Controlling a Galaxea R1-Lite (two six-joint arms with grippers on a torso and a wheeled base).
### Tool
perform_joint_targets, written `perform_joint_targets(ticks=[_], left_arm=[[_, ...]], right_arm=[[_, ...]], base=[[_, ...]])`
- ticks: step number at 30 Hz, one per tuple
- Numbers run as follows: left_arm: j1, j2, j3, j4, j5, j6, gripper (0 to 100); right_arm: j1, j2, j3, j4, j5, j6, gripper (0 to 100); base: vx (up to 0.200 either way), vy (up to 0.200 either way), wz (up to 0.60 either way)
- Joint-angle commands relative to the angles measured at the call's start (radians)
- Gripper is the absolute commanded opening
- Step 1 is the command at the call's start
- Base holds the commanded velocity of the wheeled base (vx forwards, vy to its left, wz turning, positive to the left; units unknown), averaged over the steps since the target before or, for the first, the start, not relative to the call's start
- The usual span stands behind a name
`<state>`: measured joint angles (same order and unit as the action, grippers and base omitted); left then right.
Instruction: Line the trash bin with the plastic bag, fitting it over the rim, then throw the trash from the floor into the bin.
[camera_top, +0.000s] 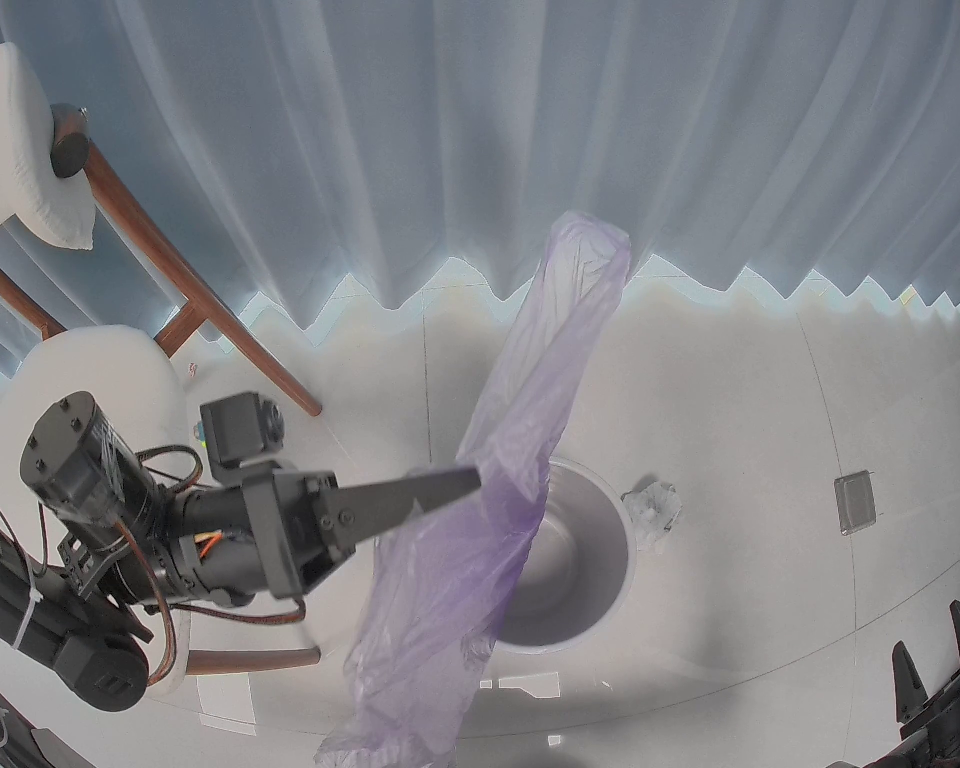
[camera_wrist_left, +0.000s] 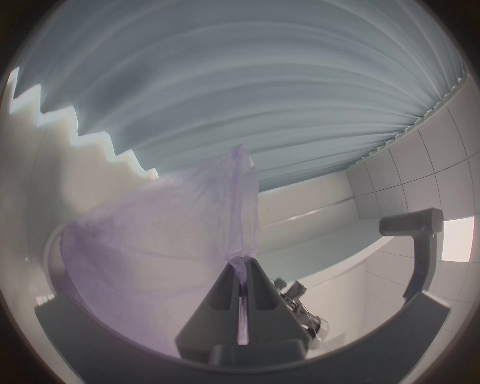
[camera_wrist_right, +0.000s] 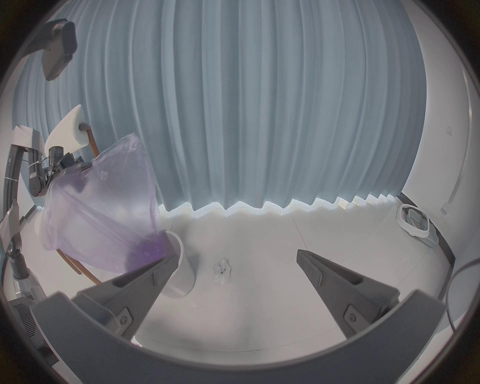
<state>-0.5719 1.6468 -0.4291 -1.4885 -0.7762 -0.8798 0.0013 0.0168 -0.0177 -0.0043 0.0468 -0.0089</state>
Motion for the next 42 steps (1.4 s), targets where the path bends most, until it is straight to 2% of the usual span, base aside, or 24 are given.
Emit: perform_joint_targets(ticks=[1, 6, 12, 16, 21, 23, 24, 25, 26, 27, 29, 30, 34, 36, 38, 42], left_arm=[[-0.019, -0.059, 0.095, 0.002, -0.054, -0.011, 0], [-0.019, -0.070, 0.095, 0.004, -0.080, -0.018, 0], [-0.019, -0.067, 0.096, 0.004, -0.075, -0.013, 0], [-0.026, -0.070, 0.098, -0.004, -0.077, -0.005, 0], [-0.103, -0.087, 0.178, -0.067, -0.075, 0.010, 0], [-0.123, -0.087, 0.211, -0.065, -0.074, 0.041, 0], [-0.143, -0.079, 0.237, -0.064, -0.074, 0.101, 0], [-0.158, -0.062, 0.267, -0.062, -0.071, 0.202, 0], [-0.160, -0.041, 0.277, -0.062, -0.063, 0.254, 0], [-0.157, -0.001, 0.280, -0.062, -0.040, 0.305, 0], [-0.154, 0.034, 0.270, -0.062, -0.005, 0.320, 0], [-0.152, 0.084, 0.228, -0.062, 0.107, 0.321, 0], [-0.204, 0.139, 0.118, 0.042, 0.442, 0.321, 0], [-0.233, 0.136, 0.066, 0.117, 0.554, 0.315, 0], [-0.247, 0.133, 0.035, 0.149, 0.587, 0.309, 0], [-0.253, 0.123, 0.017, 0.140, 0.586, 0.308, 0]], right_arm=[[0.000, -0.015, 0.018, 0.000, -0.001, 0.001, 100], [0.000, -0.015, 0.018, 0.000, -0.001, 0.001, 100], [0.000, -0.015, 0.018, 0.000, -0.001, 0.001, 100], [0.000, -0.015, 0.018, 0.000, -0.001, 0.001, 100], [0.000, -0.015, 0.016, 0.003, 0.002, -0.002, 100], [0.000, -0.015, 0.016, 0.004, 0.007, -0.006, 100], [0.000, -0.015, 0.016, 0.003, 0.007, 0.001, 100], [0.000, -0.017, 0.015, 0.006, 0.004, 0.010, 100], [0.000, -0.017, 0.015, 0.007, -0.001, 0.021, 100], [0.000, -0.017, 0.015, 0.007, -0.001, 0.026, 100], [0.002, -0.015, 0.015, 0.007, -0.001, 0.026, 100], [0.005, -0.009, 0.015, 0.007, -0.001, 0.032, 100], [0.003, -0.017, 0.013, 0.007, -0.005, 0.041, 100], [0.003, -0.017, 0.013, 0.006, -0.025, 0.050, 100], [0.003, -0.017, 0.013, 0.006, -0.028, 0.047, 100], [0.003, -0.017, 0.013, 0.006, -0.019, 0.043, 100]], base=[[0.000, 0.000, 0.00], [0.000, -0.120, 0.00], [0.000, -0.200, 0.00], [0.000, 0.000, 0.00], [0.000, 0.000, 0.00], [0.000, 0.000, 0.00], [0.000, 0.000, 0.00], [0.000, 0.000, 0.00], [0.000, 0.000, 0.00], [0.000, 0.000, 0.00], [0.000, 0.000, 0.00], [0.000, 0.000, 0.00], [0.000, 0.000, 0.00], [0.000, 0.000, 0.00], [0.000, 0.000, 0.00], [0.000, 0.000, 0.00]])
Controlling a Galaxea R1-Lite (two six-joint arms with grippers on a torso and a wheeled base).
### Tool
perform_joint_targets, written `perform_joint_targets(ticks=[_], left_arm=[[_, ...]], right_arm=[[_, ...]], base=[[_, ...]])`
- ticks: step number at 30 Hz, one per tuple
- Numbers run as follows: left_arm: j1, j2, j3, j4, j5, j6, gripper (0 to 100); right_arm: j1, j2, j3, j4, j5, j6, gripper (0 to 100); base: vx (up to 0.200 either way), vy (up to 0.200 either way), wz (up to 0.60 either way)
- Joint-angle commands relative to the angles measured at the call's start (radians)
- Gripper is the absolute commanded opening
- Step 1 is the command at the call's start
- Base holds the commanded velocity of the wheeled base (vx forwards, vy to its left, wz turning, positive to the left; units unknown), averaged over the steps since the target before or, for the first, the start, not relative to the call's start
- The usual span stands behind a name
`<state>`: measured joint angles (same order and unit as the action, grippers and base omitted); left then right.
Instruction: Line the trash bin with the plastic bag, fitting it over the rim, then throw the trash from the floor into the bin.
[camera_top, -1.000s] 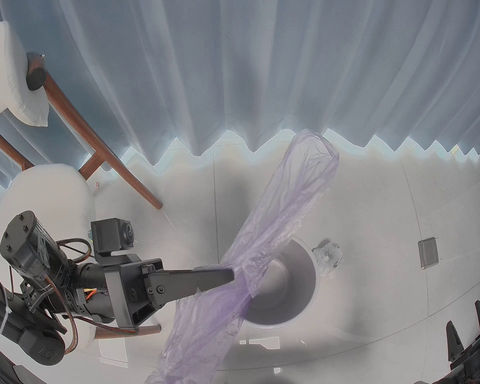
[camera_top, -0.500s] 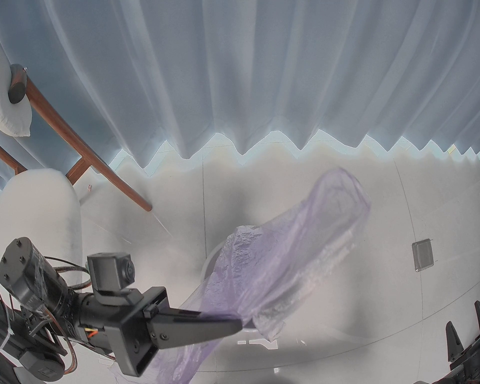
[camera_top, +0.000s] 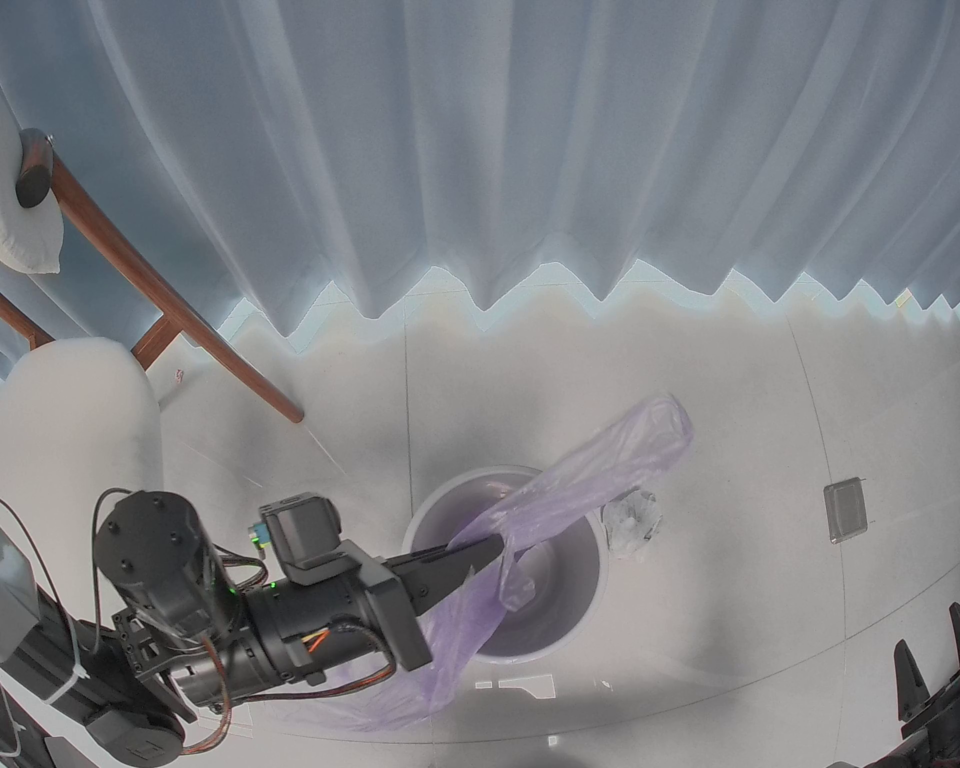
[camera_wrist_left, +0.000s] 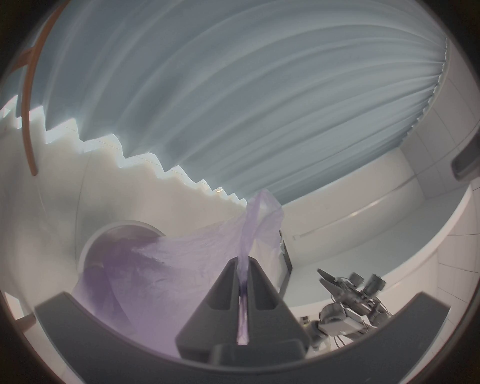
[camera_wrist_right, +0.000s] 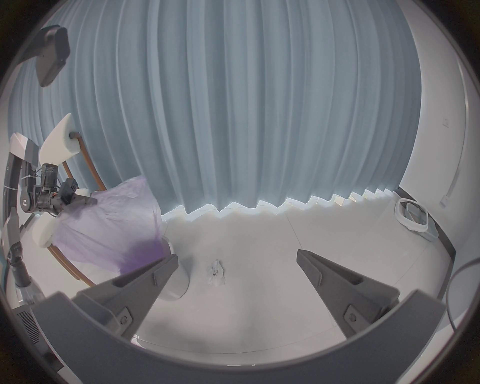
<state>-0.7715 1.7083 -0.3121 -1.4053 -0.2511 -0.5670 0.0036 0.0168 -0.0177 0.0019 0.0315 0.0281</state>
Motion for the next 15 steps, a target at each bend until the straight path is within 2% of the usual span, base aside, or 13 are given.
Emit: perform_joint_targets(ticks=[1, 6, 9, 10, 12, 15], left_arm=[[-0.054, 0.051, -0.105, 0.051, 0.059, -0.005, 0], [-0.054, 0.042, -0.110, 0.031, 0.046, 0.033, 0], [-0.061, 0.048, -0.096, -0.038, 0.047, 0.088, 0], [-0.063, 0.045, -0.096, -0.053, 0.050, 0.096, 0], [-0.058, 0.042, -0.102, -0.050, 0.053, 0.095, 0], [-0.051, 0.027, -0.124, -0.011, 0.059, 0.091, 0]], right_arm=[[0.003, -0.015, 0.013, 0.000, -0.001, 0.010, 100], [-0.007, 0.031, 0.012, -0.002, -0.024, 0.016, 100], [0.009, 0.040, -0.082, -0.046, 0.019, -0.066, 100], [-0.005, 0.088, -0.110, -0.059, 0.031, -0.057, 100], [-0.011, 0.121, -0.116, -0.060, 0.031, -0.027, 100], [0.062, 0.259, -0.196, -0.054, 0.038, 0.194, 100]], base=[[0.000, 0.000, 0.00], [0.000, 0.000, 0.00], [0.000, 0.000, 0.00], [0.000, 0.000, 0.00], [0.000, 0.000, 0.00], [0.000, 0.000, 0.00]])
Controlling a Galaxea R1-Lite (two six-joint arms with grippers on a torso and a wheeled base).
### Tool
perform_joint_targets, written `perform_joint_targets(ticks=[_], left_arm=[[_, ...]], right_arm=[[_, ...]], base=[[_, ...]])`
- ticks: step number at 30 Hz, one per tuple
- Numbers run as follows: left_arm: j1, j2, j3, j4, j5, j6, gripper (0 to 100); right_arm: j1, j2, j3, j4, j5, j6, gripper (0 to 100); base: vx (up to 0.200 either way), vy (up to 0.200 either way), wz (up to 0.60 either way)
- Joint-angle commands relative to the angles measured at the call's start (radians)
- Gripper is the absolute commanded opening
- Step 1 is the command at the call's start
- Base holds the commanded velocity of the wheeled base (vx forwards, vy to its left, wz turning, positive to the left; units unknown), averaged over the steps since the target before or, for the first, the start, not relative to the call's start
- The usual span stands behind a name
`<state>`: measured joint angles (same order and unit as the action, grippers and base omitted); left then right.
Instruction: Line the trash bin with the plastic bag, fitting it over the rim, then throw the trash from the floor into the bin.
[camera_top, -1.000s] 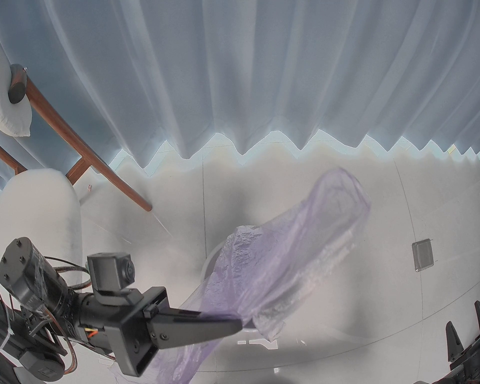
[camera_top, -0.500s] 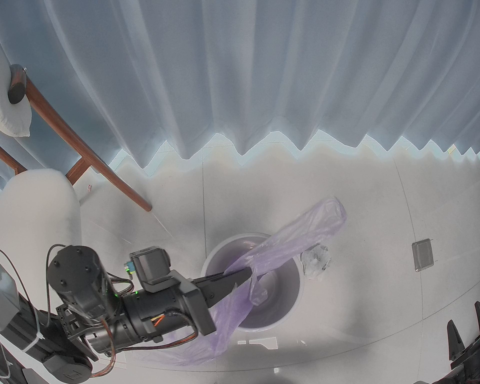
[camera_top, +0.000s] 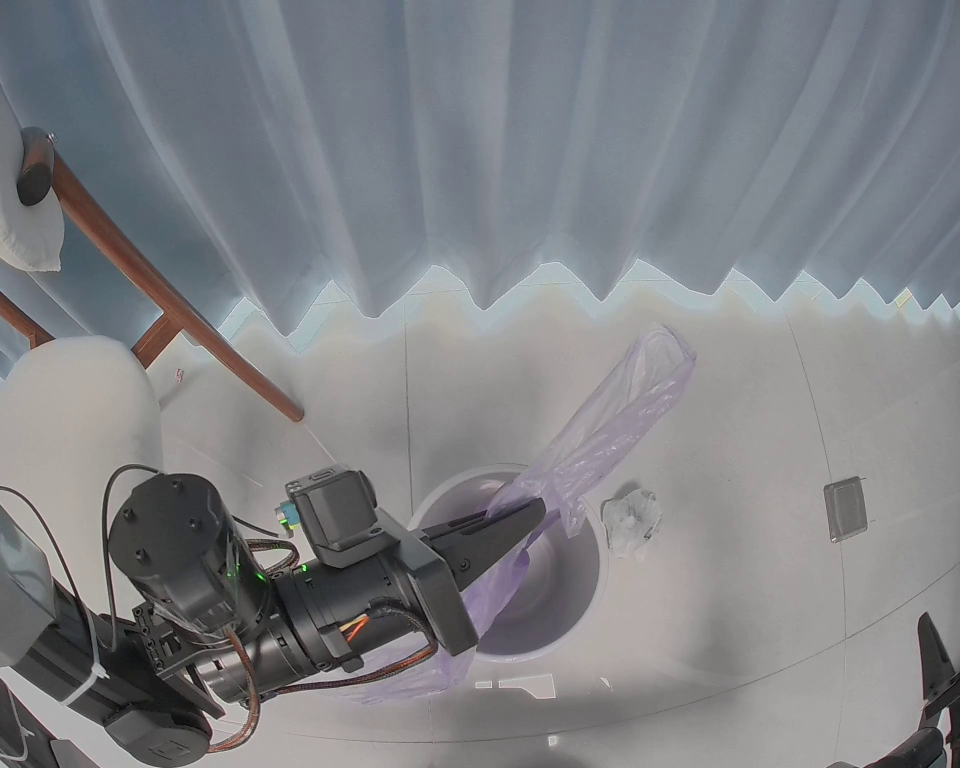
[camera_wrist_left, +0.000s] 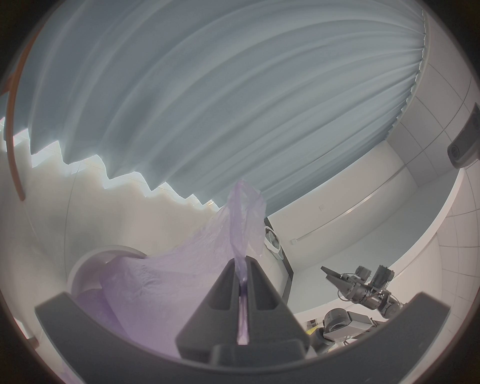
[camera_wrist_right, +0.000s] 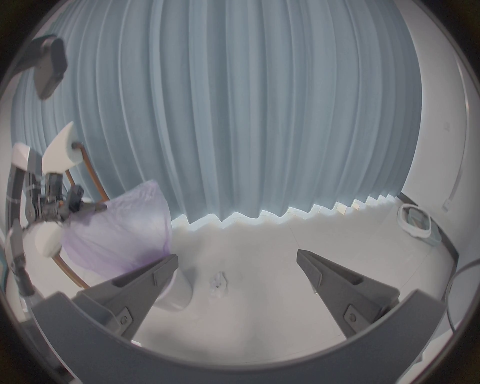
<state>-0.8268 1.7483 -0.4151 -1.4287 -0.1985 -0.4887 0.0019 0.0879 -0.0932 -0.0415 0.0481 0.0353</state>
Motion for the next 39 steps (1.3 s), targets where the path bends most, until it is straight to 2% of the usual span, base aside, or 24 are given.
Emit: perform_joint_targets(ticks=[1, 4, 6, 7, 9, 11, 13, 15, 19, 20, 21, 22, 25, 28, 29, 30, 31, 32, 35, 39], left_arm=[[0.002, -0.021, -0.033, 0.031, 0.007, 0.013, 0], [-0.006, -0.032, -0.079, 0.157, 0.007, 0.050, 0], [-0.005, -0.041, -0.114, 0.283, 0.011, 0.150, 0], [0.002, -0.041, -0.126, 0.303, 0.002, 0.180, 0], [0.005, -0.039, -0.136, 0.271, 0.001, 0.168, 0], [0.008, -0.044, -0.172, 0.294, -0.001, 0.170, 0], [0.008, -0.046, -0.232, 0.387, 0.002, 0.173, 0], [0.008, -0.055, -0.295, 0.511, 0.002, 0.187, 0], [0.005, -0.053, -0.407, 0.709, 0.014, 0.318, 0], [0.005, -0.049, -0.453, 0.774, 0.018, 0.375, 0], [0.005, -0.049, -0.464, 0.786, 0.019, 0.387, 0], [-0.003, -0.046, -0.505, 0.857, 0.024, 0.450, 0], [-0.017, -0.044, -0.537, 0.949, 0.025, 0.524, 0], [-0.029, -0.046, -0.524, 0.958, 0.027, 0.544, 0], [-0.038, -0.046, -0.507, 0.955, 0.048, 0.549, 0], [-0.043, -0.044, -0.501, 0.953, 0.062, 0.549, 0], [-0.043, -0.044, -0.501, 0.953, 0.062, 0.549, 0], [-0.046, -0.038, -0.485, 0.950, 0.088, 0.552, 0], [-0.052, -0.029, -0.442, 0.923, 0.129, 0.553, 0], [-0.069, -0.027, -0.372, 0.847, 0.140, 0.576, 0]], right_arm=[[0.090, 0.248, -0.142, -0.009, 0.021, 0.259, 100], [0.133, 0.397, -0.200, -0.011, 0.021, 0.463, 100], [0.144, 0.464, -0.237, -0.012, 0.026, 0.549, 100], [0.150, 0.484, -0.249, -0.012, 0.036, 0.558, 100], [0.171, 0.510, -0.270, -0.009, 0.079, 0.555, 100], [0.201, 0.540, -0.304, -0.008, 0.138, 0.535, 100], [0.231, 0.592, -0.344, 0.003, 0.170, 0.523, 100], [0.251, 0.659, -0.372, 0.035, 0.174, 0.528, 100], [0.299, 0.763, -0.382, 0.043, 0.179, 0.541, 100], [0.328, 0.791, -0.395, 0.043, 0.179, 0.551, 100], [0.336, 0.797, -0.398, 0.043, 0.179, 0.552, 100], [0.368, 0.836, -0.418, 0.043, 0.179, 0.575, 100], [0.414, 0.915, -0.473, 0.045, 0.179, 0.624, 100], [0.435, 0.969, -0.514, 0.045, 0.179, 0.673, 100], [0.460, 1.026, -0.569, 0.055, 0.179, 0.762, 100], [0.472, 1.052, -0.588, 0.055, 0.177, 0.804, 100], [0.472, 1.052, -0.588, 0.055, 0.177, 0.804, 100], [0.483, 1.110, -0.619, 0.051, 0.174, 0.867, 100], [0.487, 1.165, -0.639, 0.045, 0.153, 0.867, 100], [0.497, 1.214, -0.648, 0.045, 0.122, 0.836, 100]], base=[[0.000, 0.000, 0.00], [0.000, 0.000, 0.00], [0.000, 0.000, 0.00], [0.000, 0.000, 0.00], [0.000, 0.000, 0.00], [0.000, 0.000, 0.00], [0.000, 0.000, 0.00], [0.000, 0.000, 0.00], [0.000, 0.000, 0.00], [0.000, 0.000, 0.00], [0.000, 0.000, 0.00], [0.000, 0.000, 0.00], [0.000, 0.000, 0.00], [0.000, 0.000, 0.00], [0.000, 0.000, 0.00], [0.000, 0.000, 0.00], [0.000, 0.000, 0.00], [0.000, 0.000, 0.00], [0.000, 0.000, 0.00], [0.000, 0.000, 0.00]])
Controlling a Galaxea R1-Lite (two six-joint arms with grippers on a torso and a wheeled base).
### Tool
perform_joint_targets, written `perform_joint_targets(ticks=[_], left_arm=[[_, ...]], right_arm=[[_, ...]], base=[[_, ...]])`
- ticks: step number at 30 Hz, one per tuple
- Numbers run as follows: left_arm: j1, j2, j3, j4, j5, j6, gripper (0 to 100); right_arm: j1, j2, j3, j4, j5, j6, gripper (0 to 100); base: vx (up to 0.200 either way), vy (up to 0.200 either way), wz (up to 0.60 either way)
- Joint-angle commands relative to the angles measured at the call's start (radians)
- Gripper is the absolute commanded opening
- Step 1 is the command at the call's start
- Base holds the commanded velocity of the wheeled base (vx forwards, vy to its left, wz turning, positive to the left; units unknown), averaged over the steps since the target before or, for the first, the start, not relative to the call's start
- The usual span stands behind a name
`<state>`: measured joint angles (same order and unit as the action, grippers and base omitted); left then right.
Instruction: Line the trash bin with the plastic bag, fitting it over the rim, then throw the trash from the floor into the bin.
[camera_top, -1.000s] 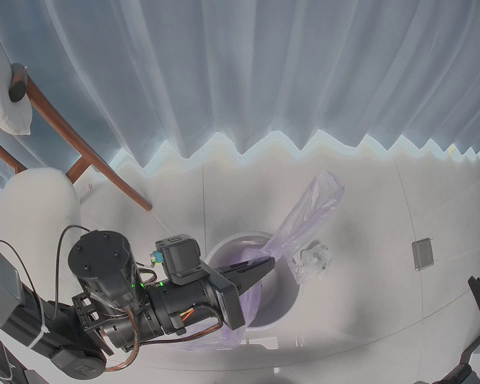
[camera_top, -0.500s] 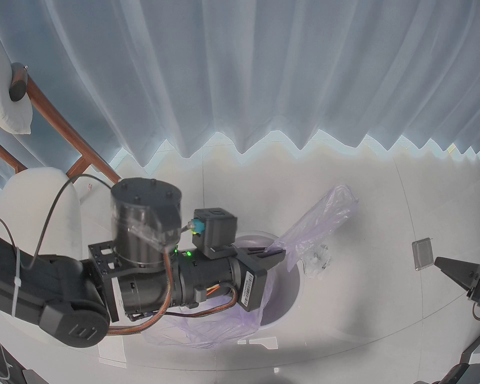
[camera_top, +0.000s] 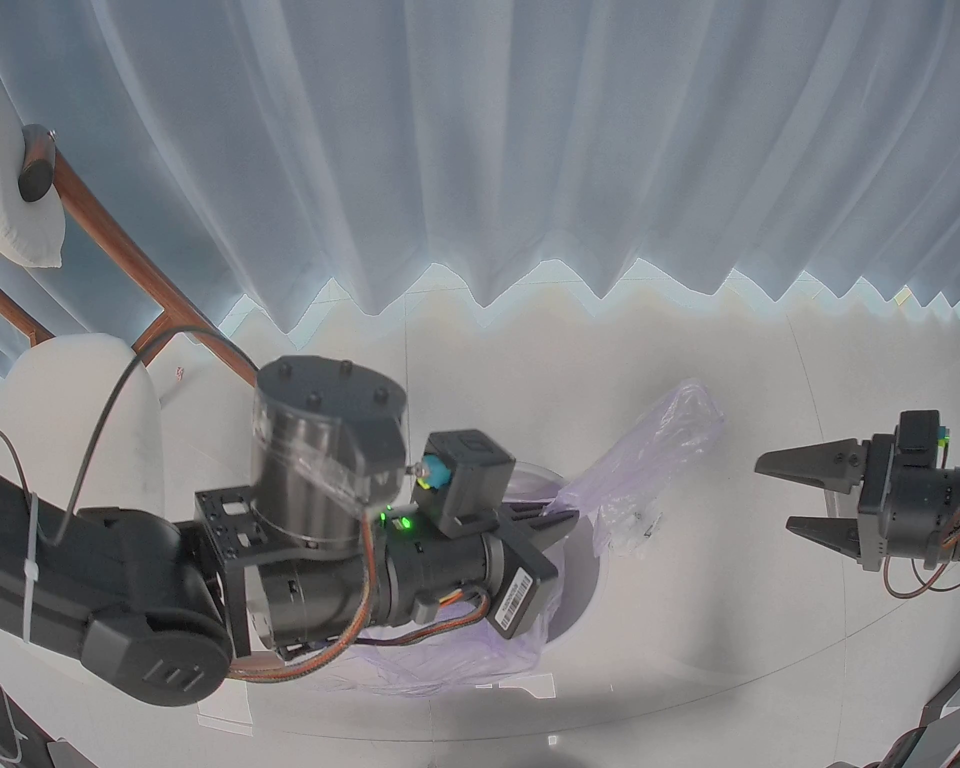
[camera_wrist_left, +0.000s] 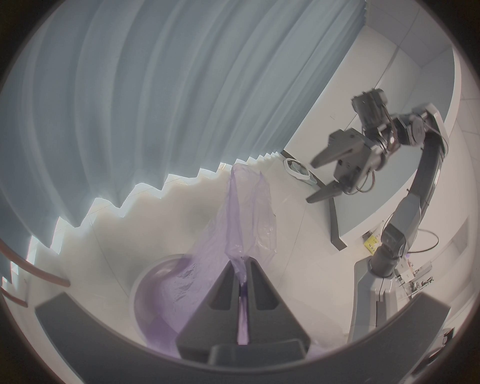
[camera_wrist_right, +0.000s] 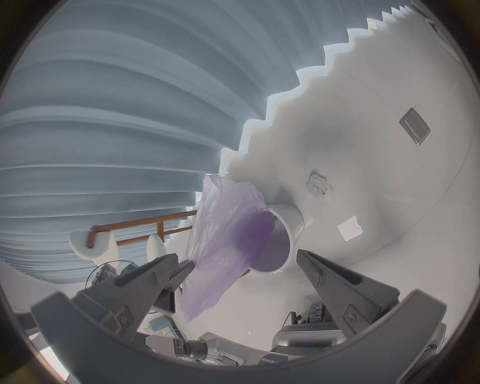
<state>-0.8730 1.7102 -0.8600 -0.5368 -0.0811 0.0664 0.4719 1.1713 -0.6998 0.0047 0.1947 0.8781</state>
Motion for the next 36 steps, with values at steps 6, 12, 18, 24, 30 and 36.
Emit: perform_joint_targets(ticks=[6, 12, 18, 24, 30, 36], left_arm=[[-0.024, 0.003, 0.099, -0.052, 0.034, 0.046, 0], [-0.024, 0.002, 0.105, -0.054, 0.040, 0.044, 0], [-0.024, 0.002, 0.105, -0.054, 0.041, 0.041, 0], [-0.020, 0.002, 0.105, -0.054, 0.053, 0.035, 0], [-0.018, 0.002, 0.101, -0.054, 0.064, 0.033, 0], [-0.015, 0.000, 0.099, -0.052, 0.067, 0.032, 0]], right_arm=[[0.027, 0.222, -0.086, -0.022, -0.075, -0.018, 100], [0.027, 0.300, -0.195, -0.017, -0.107, -0.031, 100], [0.059, 0.330, -0.198, -0.014, -0.110, -0.057, 100], [0.062, 0.352, -0.191, -0.017, -0.192, -0.094, 100], [0.062, 0.346, -0.185, -0.015, -0.193, -0.094, 100], [0.077, 0.355, -0.172, -0.014, -0.195, -0.096, 100]], base=[[0.000, 0.000, 0.00], [0.000, 0.000, 0.00], [0.000, 0.000, 0.00], [0.000, 0.000, 0.00], [0.000, 0.000, 0.00], [0.000, 0.000, 0.00]])
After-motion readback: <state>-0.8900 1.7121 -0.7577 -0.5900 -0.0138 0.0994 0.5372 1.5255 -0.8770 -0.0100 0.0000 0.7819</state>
